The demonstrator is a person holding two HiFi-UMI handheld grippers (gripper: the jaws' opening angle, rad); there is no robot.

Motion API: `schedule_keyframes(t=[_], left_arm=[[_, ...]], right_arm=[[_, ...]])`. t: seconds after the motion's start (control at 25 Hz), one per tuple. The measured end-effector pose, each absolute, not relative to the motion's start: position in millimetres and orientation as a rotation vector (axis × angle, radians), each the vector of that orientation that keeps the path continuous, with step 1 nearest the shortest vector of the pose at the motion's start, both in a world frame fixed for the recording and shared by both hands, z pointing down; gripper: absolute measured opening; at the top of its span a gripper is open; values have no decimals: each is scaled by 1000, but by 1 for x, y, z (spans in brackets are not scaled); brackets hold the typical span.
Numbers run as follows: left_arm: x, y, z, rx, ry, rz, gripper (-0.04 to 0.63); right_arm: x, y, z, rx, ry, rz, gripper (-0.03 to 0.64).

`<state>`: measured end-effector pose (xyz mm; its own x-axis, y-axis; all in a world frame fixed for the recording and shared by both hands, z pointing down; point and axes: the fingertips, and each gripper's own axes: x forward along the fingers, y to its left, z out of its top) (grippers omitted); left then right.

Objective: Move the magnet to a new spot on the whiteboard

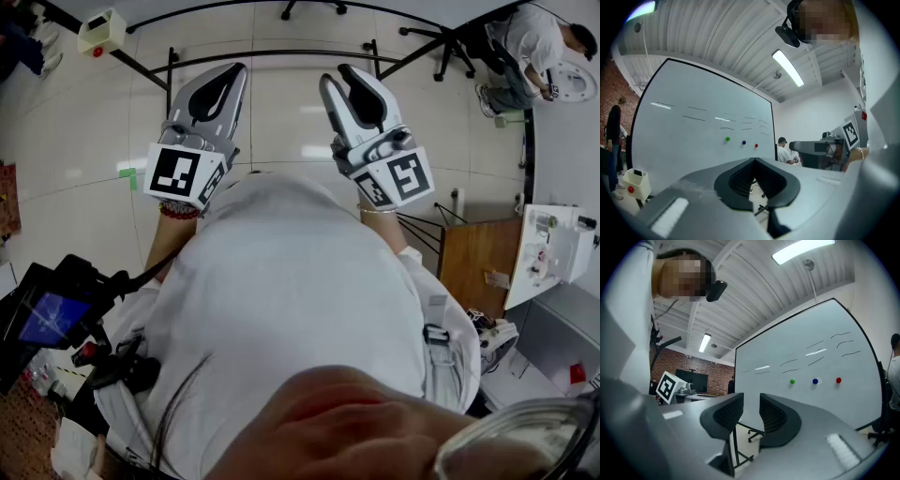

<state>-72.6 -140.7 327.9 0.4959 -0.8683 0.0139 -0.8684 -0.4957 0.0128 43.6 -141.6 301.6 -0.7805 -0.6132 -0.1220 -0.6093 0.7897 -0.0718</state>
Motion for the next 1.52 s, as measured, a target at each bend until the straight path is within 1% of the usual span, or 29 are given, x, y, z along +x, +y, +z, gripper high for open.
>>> schedule_keyframes(t=[0.6,0.88,1.08,1.24,1.4,1.44,1.52], left_arm=[[-79,-147,321,2698,-1611,-5,6],[-65,-148,325,2686,-1617,-9,6],[-83,-138,332,2674,-1636,4,6],[-63,-112,338,2656,-1652,10,6],[-22,-78,343,2645,-1690,11,6],[-22,-76,343,2644,-1698,8,6],[-44,-91,339,2643,-1699,-3,6]], right_arm=[[40,-150,303,-966,2841,-57,100],[56,-153,307,-969,2838,-63,100],[39,-141,314,-975,2862,-34,100],[61,-119,317,-966,2864,-33,101],[107,-88,322,-954,2854,-18,106],[109,-88,322,-958,2848,-17,106],[93,-105,319,-986,2839,-22,110]])
